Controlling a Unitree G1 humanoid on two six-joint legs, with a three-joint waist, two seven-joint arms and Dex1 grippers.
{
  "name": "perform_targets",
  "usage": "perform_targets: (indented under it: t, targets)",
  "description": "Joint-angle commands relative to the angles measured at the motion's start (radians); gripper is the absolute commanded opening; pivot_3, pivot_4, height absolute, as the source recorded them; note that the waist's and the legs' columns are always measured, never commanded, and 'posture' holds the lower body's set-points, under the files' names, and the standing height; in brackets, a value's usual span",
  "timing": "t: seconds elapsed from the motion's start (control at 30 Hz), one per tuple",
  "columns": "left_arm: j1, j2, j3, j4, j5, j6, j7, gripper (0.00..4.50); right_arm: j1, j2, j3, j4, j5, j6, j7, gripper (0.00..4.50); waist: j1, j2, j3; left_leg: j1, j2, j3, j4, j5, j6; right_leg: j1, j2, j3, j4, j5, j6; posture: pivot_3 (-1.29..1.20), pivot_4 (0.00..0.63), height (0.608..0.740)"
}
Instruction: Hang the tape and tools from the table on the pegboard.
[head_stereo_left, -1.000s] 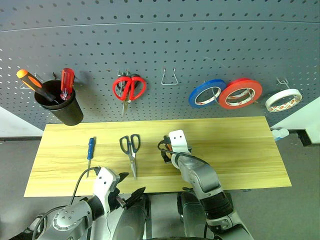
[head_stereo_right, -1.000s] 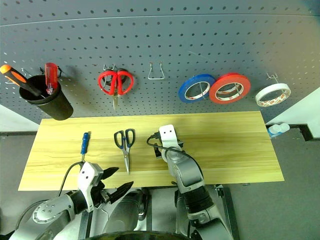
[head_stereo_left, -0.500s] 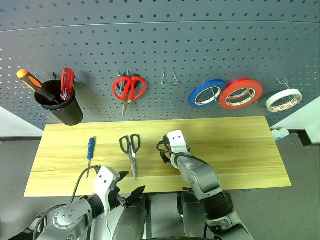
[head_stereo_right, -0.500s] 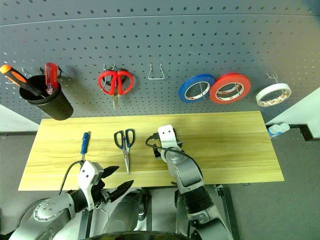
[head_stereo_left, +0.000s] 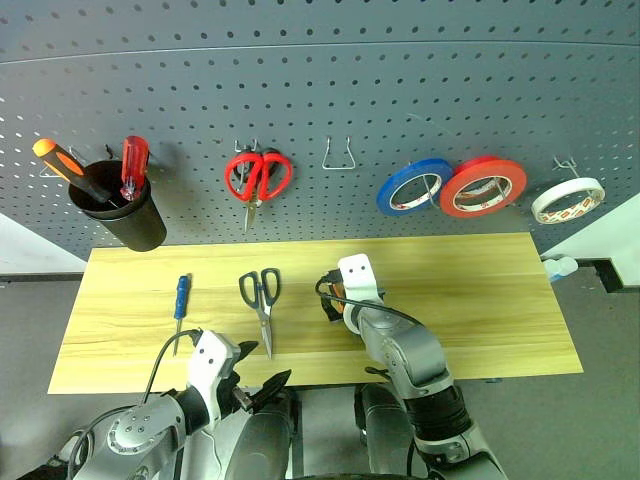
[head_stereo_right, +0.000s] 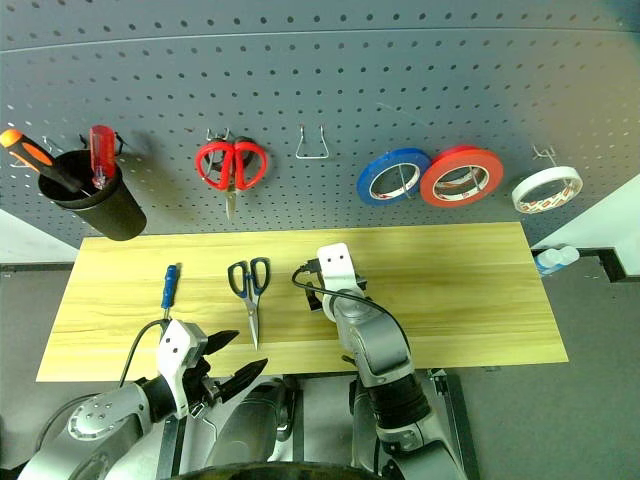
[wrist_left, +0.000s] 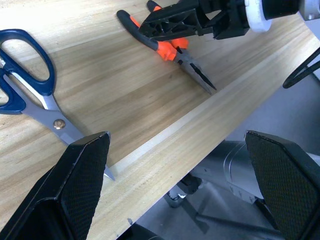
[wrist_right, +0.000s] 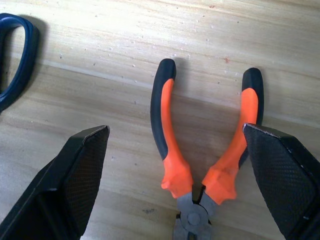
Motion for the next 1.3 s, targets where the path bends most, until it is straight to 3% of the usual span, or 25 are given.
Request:
perform_targets:
  t: [0.03, 0.87, 1.3]
  targets:
    - [0.013, -0.003, -0.004, -0.013, -0.005, -0.015, -0.003, 4.5, 0.0, 0.072, 0.018, -0.037, -0.001, 0.023, -0.012, 4.47, 0.0, 0.0, 0.0, 0.0, 0.0, 0.0, 0.0, 0.0, 0.0, 0.0, 0.0, 0.0, 0.0, 0.0, 0.0, 0.05, 0.288, 0.724]
    - [0.101, 0.024, 0.006, -0.109, -0.035, 0.021, -0.001, 4.5, 0.066, 0.063, 0.036, -0.057, -0.017, 0.092, -0.051, 4.47, -0.024, 0.001, 0.012, -0.001, 0.0, 0.0, -0.001, 0.0, 0.0, -0.001, 0.0, 0.0, 0.0, 0.0, 0.0, 0.05, 0.348, 0.724]
    - [0.186, 0.024, 0.022, -0.172, -0.043, 0.032, 0.016, 4.5, 0.051, 0.05, 0.032, -0.009, -0.017, 0.06, -0.03, 4.47, -0.023, 0.0, 0.043, -0.003, 0.0, 0.0, 0.0, 0.0, 0.0, -0.003, -0.001, 0.0, 0.0, 0.0, 0.0, 0.06, 0.376, 0.724]
